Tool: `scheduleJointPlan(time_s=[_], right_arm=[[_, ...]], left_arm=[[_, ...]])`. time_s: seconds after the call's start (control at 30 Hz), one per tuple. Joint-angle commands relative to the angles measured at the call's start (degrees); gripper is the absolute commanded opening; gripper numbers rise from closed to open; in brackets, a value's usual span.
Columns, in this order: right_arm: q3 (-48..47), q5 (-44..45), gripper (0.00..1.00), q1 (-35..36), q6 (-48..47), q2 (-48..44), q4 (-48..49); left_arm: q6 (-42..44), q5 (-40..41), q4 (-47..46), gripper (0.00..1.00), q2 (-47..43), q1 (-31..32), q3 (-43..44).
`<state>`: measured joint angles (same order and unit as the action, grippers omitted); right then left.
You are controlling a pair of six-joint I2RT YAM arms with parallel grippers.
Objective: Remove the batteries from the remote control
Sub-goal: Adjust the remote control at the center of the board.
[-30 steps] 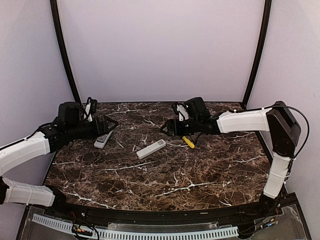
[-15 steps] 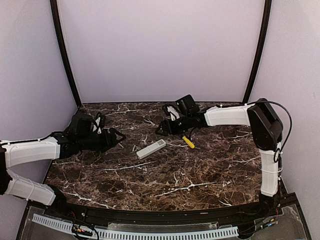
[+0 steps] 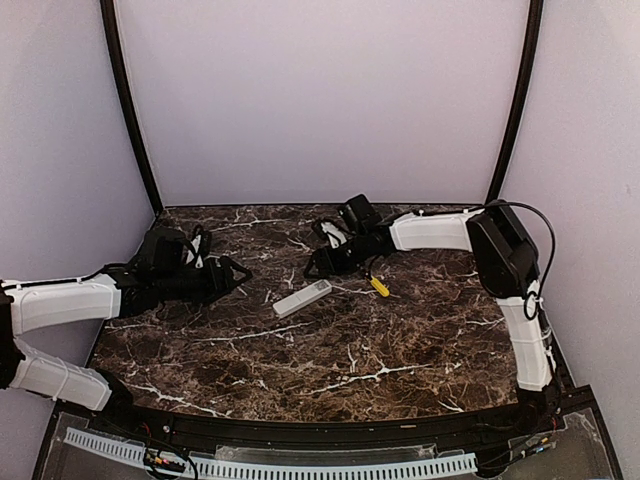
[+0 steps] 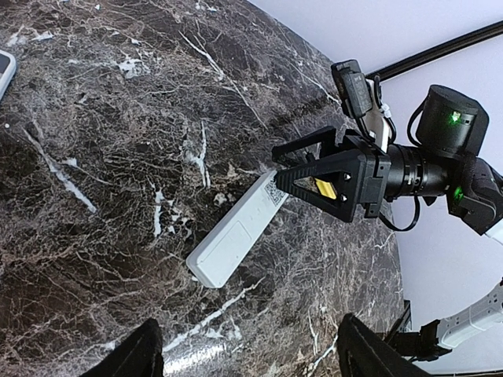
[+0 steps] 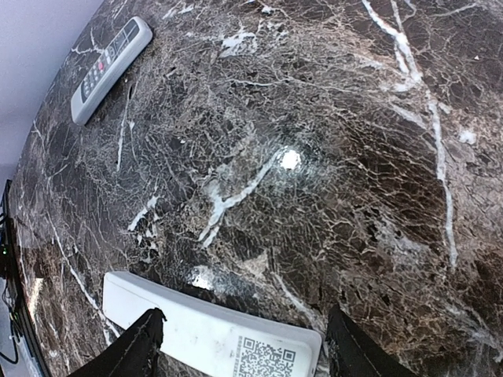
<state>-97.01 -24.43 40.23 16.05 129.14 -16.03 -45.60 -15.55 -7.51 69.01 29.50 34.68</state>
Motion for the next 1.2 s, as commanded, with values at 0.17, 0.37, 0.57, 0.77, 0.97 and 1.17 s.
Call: scheduleJointPlan(time_s=[0.17, 0.37, 0.57, 0.77, 0.97, 1.17], right_arm=[[-5.2, -3.4, 0.67, 0.3, -1.4, 4.8, -2.0], [-4.2, -4.2, 0.66, 0.5, -1.7, 3.9, -3.3], [0.2, -5.8, 0.66, 1.6, -0.8, 0.8, -1.9], [2.9, -4.4, 0.65, 3.0, -0.5, -0.9, -2.6], [6.8, -2.5, 0.71, 3.7, -0.5, -3.8, -0.7], [10.6, 2.0, 0.75, 5.4, -5.9, -7.1, 1.4]], left_arm=[[0.7, 0.6, 0.3, 0.76, 0.2, 0.3, -1.3], [0.8, 0.6, 0.3, 0.76, 0.5, 0.3, -1.2], [1.1, 0.6, 0.2, 0.76, 1.1, 0.3, -1.0], [1.5, 0.4, 0.0, 0.76, 1.6, 0.3, -0.8], [2.5, -0.5, 0.4, 0.76, 3.2, 0.3, 0.3], [3.3, -1.1, -0.1, 0.76, 4.9, 0.3, 2.4]])
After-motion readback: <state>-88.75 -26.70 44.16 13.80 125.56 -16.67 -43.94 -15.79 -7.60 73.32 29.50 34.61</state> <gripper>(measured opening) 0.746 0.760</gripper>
